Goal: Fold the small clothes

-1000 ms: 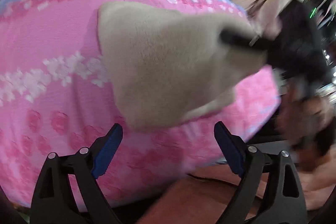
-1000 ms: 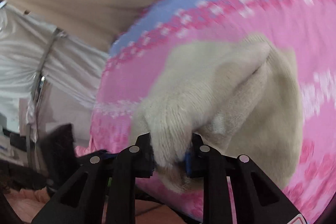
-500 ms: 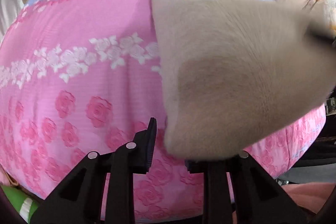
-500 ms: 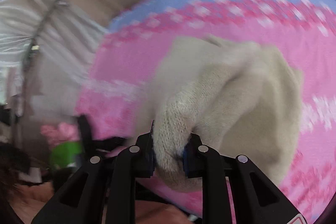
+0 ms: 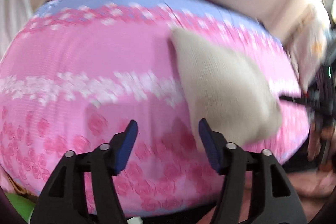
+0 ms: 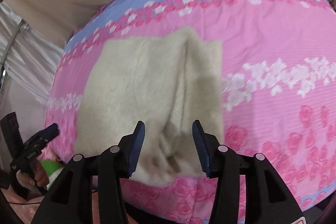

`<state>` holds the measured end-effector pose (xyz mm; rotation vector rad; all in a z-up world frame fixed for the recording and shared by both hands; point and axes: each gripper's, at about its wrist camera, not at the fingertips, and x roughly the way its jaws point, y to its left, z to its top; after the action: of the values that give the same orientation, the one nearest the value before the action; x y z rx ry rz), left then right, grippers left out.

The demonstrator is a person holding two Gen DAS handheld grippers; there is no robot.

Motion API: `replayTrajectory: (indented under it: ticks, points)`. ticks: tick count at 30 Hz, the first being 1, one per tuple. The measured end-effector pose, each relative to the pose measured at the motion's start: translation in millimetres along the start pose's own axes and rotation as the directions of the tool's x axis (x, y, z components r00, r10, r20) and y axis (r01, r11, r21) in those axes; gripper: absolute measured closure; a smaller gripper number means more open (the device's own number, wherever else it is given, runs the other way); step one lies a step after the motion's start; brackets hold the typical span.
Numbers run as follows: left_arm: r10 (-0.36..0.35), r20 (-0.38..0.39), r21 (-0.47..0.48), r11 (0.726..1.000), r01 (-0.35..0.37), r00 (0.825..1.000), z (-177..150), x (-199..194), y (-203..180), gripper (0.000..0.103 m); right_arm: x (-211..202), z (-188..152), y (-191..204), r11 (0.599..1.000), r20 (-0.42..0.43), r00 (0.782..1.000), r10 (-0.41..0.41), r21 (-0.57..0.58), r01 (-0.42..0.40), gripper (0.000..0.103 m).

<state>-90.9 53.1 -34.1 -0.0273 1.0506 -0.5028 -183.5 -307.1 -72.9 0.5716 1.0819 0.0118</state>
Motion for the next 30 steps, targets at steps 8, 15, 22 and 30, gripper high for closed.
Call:
replayTrajectory:
  ticks: [8, 15, 22, 30]
  points:
    - [0.022, 0.151, -0.184, 0.983, 0.006, 0.988, 38.1, -9.5, 13.5, 0.022, 27.7, 35.0, 6.9, 0.983, 0.018, 0.987, 0.158, 0.096, -0.159, 0.037]
    - [-0.005, 0.120, -0.186, 0.982, 0.027, 0.993, 37.1, -0.4, 14.7, 0.019, 90.5, 52.1, 29.3, 0.985, -0.063, 0.988, 0.142, 0.110, -0.135, 0.095]
    - [0.014, 0.127, -0.086, 0.996, -0.003, 0.992, 46.2, 1.1, -5.8, 0.017, -0.3, 75.5, 63.8, 0.994, 0.156, 0.986, 0.056, -0.098, -0.041, 0.098]
    - [0.050, 0.131, 0.040, 0.998, -0.055, 0.990, 50.2, 11.5, -48.4, 0.013, 41.0, 15.7, -22.8, 0.967, -0.013, 0.991, 0.136, 0.218, -0.130, 0.064]
